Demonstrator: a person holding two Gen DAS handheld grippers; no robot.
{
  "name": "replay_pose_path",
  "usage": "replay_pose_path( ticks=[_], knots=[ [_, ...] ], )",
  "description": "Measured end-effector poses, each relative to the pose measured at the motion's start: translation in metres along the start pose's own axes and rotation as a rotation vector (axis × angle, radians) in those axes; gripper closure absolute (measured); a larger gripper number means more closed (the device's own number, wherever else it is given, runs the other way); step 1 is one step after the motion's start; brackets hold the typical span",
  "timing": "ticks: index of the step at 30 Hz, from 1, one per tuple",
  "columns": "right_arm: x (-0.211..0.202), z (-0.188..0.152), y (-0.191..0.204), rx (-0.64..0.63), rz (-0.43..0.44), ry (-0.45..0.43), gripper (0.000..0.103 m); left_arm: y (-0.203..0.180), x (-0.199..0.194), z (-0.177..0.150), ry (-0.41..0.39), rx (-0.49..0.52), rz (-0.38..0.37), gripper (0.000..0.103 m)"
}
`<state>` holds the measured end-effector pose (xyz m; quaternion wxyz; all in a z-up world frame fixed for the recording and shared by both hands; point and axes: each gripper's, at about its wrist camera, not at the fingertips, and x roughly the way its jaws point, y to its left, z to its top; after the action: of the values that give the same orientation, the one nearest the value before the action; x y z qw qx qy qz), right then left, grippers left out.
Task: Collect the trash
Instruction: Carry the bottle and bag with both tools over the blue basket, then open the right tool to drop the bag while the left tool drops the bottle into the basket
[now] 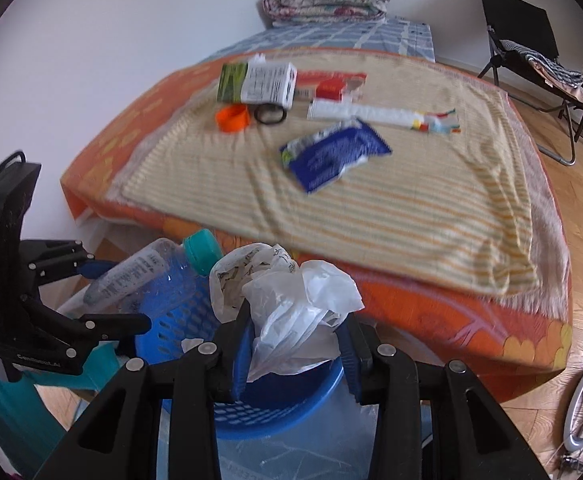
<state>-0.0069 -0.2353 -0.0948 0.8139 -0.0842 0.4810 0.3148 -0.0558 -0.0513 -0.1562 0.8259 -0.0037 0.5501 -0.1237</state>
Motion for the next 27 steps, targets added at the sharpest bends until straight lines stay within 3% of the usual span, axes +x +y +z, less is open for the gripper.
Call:
replay_pose_path(
  ticks=[18,23,27],
  knots=[
    [0.035,-0.018,0.006,-0.026,-0.033,0.106,0.057,-0.001,0.037,-0.004,0.12,0.004,0.039,0.04],
    [0.034,-0.017,0.008,-0.027,-0.036,0.1,0.038,-0.004,0.041,-0.001,0.122,0.006,0.049,0.04],
    [0.034,-0.016,0.007,-0.023,-0.04,0.098,0.035,-0.003,0.043,0.001,0.128,-0.002,0.05,0.039]
  ],
)
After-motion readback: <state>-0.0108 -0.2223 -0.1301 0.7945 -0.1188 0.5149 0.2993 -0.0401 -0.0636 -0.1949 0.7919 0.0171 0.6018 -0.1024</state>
